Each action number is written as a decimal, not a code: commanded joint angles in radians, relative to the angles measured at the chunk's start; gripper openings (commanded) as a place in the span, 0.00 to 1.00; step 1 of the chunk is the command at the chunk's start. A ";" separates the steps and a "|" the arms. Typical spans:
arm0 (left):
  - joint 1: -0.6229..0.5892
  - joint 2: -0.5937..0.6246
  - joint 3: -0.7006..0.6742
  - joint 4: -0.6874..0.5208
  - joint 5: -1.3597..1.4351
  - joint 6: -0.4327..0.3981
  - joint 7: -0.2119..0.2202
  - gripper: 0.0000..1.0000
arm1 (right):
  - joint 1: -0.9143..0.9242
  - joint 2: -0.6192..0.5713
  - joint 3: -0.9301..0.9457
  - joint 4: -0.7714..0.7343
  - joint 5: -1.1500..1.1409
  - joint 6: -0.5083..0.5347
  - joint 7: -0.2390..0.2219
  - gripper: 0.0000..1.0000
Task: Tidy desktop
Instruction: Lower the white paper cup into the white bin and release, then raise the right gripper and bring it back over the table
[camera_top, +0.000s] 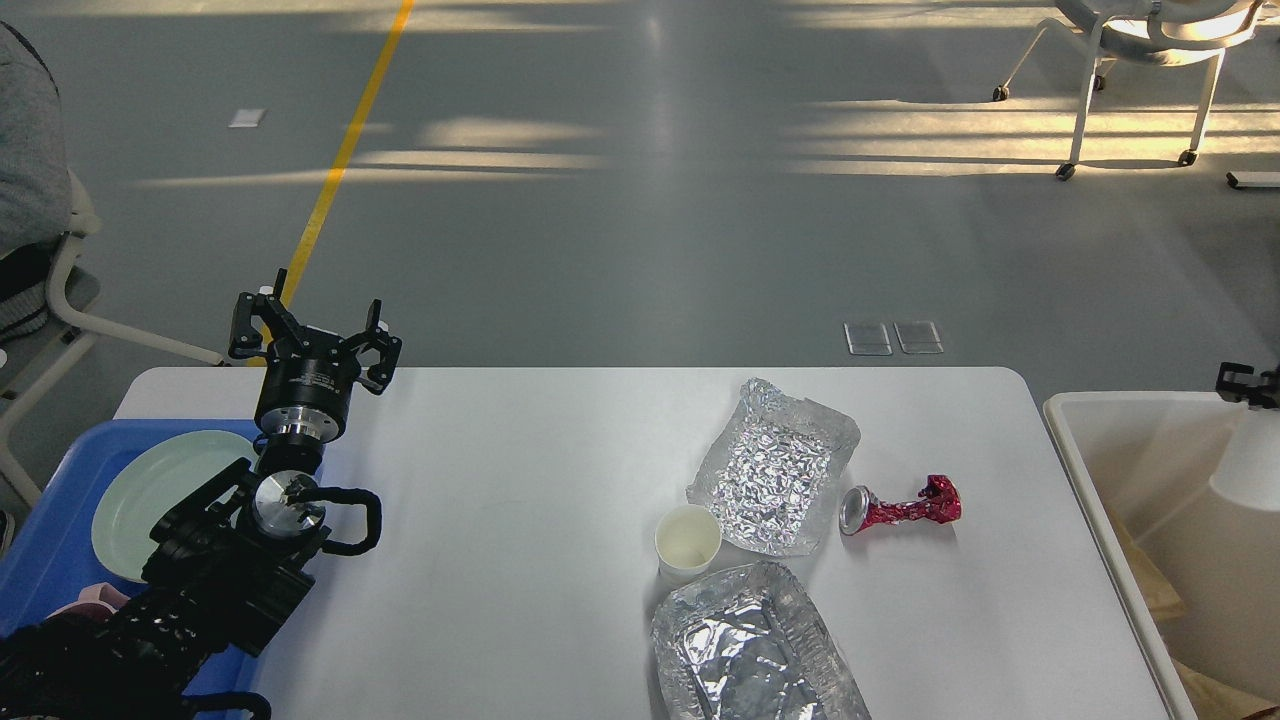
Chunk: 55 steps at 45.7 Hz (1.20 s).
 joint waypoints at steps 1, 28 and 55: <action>0.000 0.000 0.000 0.000 0.000 0.000 0.000 1.00 | -0.027 0.004 0.001 0.000 -0.001 -0.001 -0.001 1.00; 0.000 0.000 0.000 0.000 0.000 0.000 0.000 1.00 | 0.347 0.010 0.066 0.205 0.016 0.155 -0.001 1.00; 0.000 0.000 0.000 0.000 0.000 0.000 0.000 1.00 | 1.059 0.001 0.345 0.391 0.186 0.606 -0.001 1.00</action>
